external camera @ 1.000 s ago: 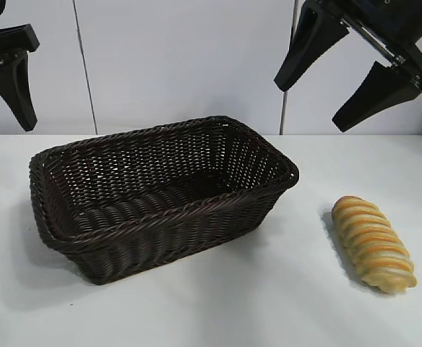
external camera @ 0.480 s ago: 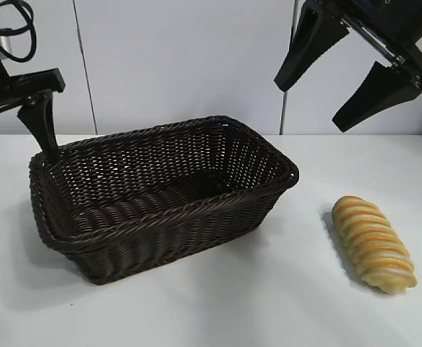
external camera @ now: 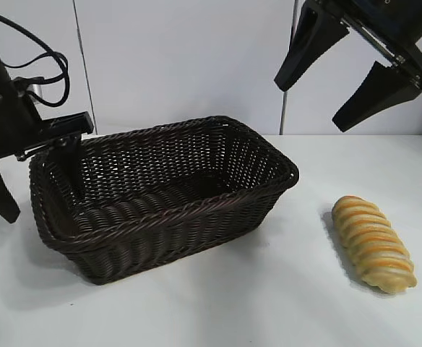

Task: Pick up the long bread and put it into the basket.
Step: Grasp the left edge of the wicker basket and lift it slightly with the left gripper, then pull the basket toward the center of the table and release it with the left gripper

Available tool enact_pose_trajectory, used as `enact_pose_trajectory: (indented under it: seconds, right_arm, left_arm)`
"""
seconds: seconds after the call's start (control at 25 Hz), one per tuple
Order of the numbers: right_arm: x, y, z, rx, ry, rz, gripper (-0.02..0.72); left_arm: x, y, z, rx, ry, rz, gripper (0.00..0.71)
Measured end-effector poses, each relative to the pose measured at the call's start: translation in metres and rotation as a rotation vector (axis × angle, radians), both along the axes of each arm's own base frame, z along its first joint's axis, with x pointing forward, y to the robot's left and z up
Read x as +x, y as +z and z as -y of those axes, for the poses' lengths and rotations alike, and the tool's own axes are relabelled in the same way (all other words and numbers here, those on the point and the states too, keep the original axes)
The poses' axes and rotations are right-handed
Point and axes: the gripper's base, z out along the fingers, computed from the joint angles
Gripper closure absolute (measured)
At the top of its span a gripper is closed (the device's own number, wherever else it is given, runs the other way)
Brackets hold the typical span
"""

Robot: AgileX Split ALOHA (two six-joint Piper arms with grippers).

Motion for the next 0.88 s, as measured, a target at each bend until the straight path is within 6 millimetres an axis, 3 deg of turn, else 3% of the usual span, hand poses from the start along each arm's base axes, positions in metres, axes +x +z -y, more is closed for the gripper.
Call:
enact_pose_trajectory:
  seconds: [0.08, 0.16, 0.44, 0.88]
  right_arm:
    - [0.000, 0.000, 0.000, 0.000, 0.000, 0.000, 0.135]
    - [0.000, 0.000, 0.000, 0.000, 0.000, 0.000, 0.135]
    - [0.000, 0.000, 0.000, 0.000, 0.000, 0.000, 0.135]
    - [0.000, 0.000, 0.000, 0.000, -0.001, 0.001, 0.135]
  left_arm:
    - [0.001, 0.000, 0.000, -0.004, 0.006, 0.014, 0.534]
    - [0.003, 0.000, 0.002, -0.022, 0.035, 0.024, 0.603]
    - [0.002, 0.006, 0.002, -0.019, -0.021, -0.014, 0.614]
    - [0.031, 0.081, -0.006, -0.038, -0.227, 0.043, 0.614]
